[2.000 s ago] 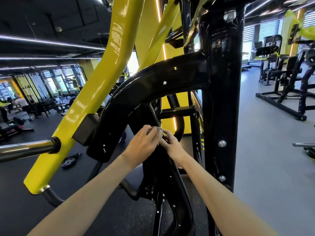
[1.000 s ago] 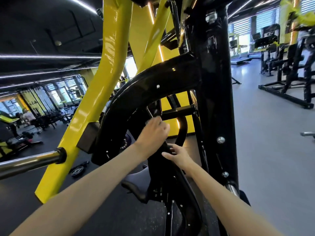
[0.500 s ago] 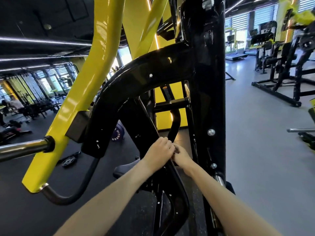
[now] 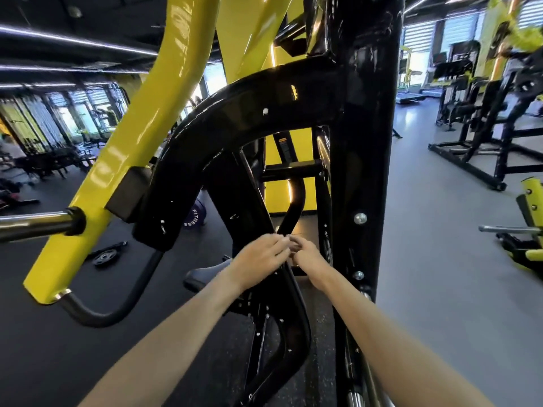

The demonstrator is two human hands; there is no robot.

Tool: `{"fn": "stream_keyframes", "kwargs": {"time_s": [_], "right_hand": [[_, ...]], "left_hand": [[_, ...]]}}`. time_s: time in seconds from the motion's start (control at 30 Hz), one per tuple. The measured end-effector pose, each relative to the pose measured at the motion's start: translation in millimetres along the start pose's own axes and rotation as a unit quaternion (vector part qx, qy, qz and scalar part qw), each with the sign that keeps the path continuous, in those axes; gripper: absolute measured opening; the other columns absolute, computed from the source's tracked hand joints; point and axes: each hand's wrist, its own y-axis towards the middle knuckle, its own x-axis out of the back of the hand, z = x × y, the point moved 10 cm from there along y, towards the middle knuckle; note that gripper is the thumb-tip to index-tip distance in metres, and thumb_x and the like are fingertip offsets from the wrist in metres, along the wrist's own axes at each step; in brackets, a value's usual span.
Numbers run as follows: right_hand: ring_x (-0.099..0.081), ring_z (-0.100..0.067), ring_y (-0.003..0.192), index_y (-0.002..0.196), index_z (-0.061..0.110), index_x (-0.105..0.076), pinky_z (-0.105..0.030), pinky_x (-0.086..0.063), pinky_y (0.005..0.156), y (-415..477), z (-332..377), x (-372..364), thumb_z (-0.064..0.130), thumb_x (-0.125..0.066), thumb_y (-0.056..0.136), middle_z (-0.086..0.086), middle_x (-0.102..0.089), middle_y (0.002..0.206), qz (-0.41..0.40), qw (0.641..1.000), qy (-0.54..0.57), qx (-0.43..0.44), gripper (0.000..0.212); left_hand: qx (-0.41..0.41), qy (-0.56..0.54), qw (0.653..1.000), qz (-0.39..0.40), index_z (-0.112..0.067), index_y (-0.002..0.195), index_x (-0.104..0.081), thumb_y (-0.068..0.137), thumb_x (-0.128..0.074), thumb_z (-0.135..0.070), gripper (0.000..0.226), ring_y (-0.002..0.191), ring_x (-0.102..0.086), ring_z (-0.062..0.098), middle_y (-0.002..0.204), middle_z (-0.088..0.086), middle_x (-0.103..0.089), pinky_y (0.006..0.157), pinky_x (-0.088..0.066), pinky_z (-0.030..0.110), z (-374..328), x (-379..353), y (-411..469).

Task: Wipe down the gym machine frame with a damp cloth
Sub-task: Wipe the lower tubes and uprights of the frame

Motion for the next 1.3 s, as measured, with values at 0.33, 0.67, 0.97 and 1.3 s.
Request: {"fn": "stream_keyframes", "kwargs": {"time_s": [0.33,0.67,0.97,1.3], "right_hand": [[-0.055,-0.016,0.108,0.143,0.020,-0.041,-0.030,-0.051,0.087,-7.3,61.2,-38.1,-0.014,-0.048,0.080,-0.006,-0.053,0.129,0.024,0.996,0.027,0.082,0.072],[-0.057,-0.008,0.101,0.145,0.027,-0.036,-0.033,-0.049,0.095,-5.2,68.5,-41.5,-0.002,-0.056,0.089,0.012,-0.056,0.109,-0.013,0.993,-0.023,0.113,0.066],[-0.054,-0.019,0.120,0.143,0.017,-0.043,-0.033,-0.047,0.099,-6.3,83.5,-31.7,0.037,-0.060,0.093,-0.002,-0.055,0.132,-0.074,0.974,-0.144,0.159,0.056],[-0.061,-0.013,0.108,0.138,0.023,-0.052,-0.027,-0.051,0.091,7.0,78.2,-26.4,0.036,-0.065,0.091,0.006,-0.061,0.121,-0.068,0.966,-0.175,0.175,0.050]], "left_hand": [[0.297,-0.078,0.921,-0.239,-0.004,0.100,-0.065,0.077,-0.053,0.007,0.028,0.095,-0.043,0.028,0.112,0.006,-0.047,0.083,-0.044,0.029,74.5,52.2,-56.2],[0.446,-0.149,0.828,-0.307,-0.002,0.097,-0.071,0.073,-0.040,0.005,0.040,0.093,-0.043,0.023,0.102,0.012,-0.063,0.088,-0.041,0.027,118.6,64.5,-68.4],[0.453,-0.173,0.815,-0.317,-0.003,0.098,-0.071,0.069,-0.043,0.008,0.042,0.091,-0.047,0.023,0.096,0.011,-0.062,0.088,-0.036,0.020,122.1,64.7,-76.2],[0.477,-0.211,0.789,-0.325,-0.002,0.099,-0.070,0.068,-0.061,0.020,0.039,0.095,-0.048,0.023,0.103,-0.005,-0.048,0.086,-0.043,0.025,98.6,34.3,-99.5]]}}
